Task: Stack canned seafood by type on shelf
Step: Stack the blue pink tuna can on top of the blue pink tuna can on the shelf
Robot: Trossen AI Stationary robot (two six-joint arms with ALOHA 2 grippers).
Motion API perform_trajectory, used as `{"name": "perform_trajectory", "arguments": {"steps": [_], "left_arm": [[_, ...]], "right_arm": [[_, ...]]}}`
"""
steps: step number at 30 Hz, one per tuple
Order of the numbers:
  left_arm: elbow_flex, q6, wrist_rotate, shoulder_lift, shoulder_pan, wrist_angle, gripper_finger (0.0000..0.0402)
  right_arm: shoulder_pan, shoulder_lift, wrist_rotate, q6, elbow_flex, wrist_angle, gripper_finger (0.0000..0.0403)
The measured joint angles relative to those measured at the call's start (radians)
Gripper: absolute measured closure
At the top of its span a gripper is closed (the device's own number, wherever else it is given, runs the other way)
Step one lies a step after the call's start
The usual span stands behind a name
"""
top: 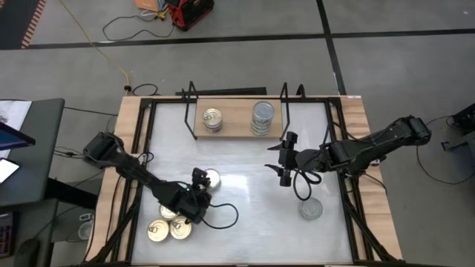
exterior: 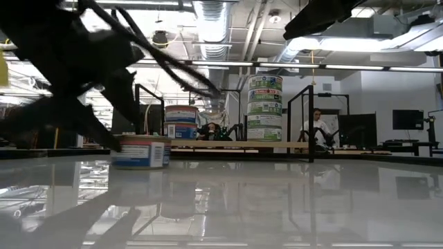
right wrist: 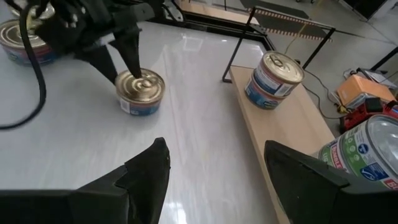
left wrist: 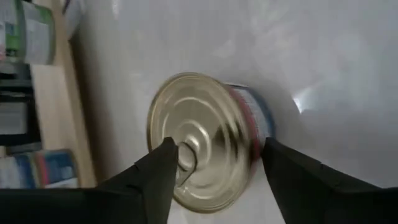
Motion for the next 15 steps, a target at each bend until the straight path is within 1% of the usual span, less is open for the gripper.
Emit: {"name": "perform_trajectory", "arguments": {"steps": [2,7,12,15], "left_arm": [[0.0,0.046,-0.038,0.028,0.018,0.033,0.0195],[0.0,0.162,-0.07,0.113,0.082,0.144,0.0223],[0.003,0.178,-0.169,0.162,0.15,0.237,0.0238],[0.003,0.21,-0.184,0.163,0.181,0.266,0.0243]], "right_arm": [[0.0,0.0,0.0,0.0,0.0,0.005,0.0111],[0.0,0.0,0.0,-0.001,0.0,0.007,0.0111],[0.002,0.0,0.0,-0.001,0.0,0.007,0.0111],[0.002,0.0,0.0,-0.001,0.0,0.006,0.0111]]}}
